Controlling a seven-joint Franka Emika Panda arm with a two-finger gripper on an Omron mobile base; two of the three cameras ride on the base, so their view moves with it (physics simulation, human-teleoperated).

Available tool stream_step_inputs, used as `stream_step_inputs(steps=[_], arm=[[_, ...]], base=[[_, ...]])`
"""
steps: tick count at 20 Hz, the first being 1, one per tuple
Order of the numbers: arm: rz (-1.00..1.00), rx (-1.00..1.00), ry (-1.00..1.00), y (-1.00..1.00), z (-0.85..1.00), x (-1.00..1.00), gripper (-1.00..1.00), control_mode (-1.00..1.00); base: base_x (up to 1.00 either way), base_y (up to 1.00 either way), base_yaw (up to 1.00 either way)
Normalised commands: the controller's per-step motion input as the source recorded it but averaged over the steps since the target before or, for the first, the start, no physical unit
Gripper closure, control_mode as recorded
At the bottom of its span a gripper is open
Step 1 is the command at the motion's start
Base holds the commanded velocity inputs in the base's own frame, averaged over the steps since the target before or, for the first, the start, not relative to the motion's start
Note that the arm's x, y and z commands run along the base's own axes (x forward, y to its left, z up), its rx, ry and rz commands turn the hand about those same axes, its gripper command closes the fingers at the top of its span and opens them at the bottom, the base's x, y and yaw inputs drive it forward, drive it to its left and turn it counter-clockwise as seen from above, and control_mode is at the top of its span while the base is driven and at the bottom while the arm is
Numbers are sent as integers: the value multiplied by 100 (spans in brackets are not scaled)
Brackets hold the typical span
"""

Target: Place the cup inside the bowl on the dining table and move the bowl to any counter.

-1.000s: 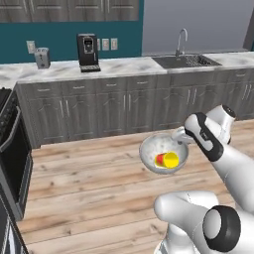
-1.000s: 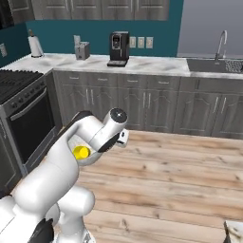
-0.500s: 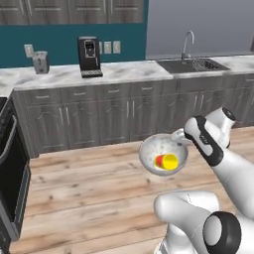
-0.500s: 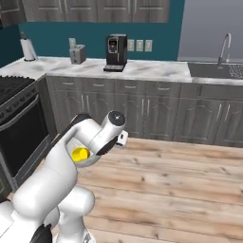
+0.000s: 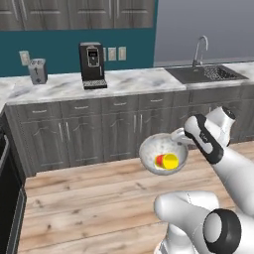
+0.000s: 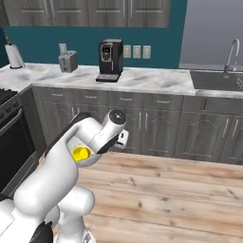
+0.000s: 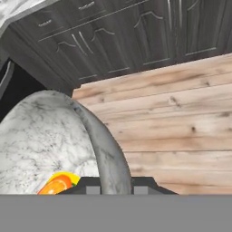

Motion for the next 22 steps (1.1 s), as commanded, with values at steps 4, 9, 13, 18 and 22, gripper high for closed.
stream_step_inputs(steps=[4,9,13,18,22], arm=[[0,0,0,0,0,0,100,100],[0,0,0,0,0,0,100,100],[0,0,0,0,0,0,100,100],[0,0,0,0,0,0,100,100],[0,0,0,0,0,0,100,100]], base=[[90,0,0],[87,0,0],[80,1,0],[62,1,0],[58,0,0]])
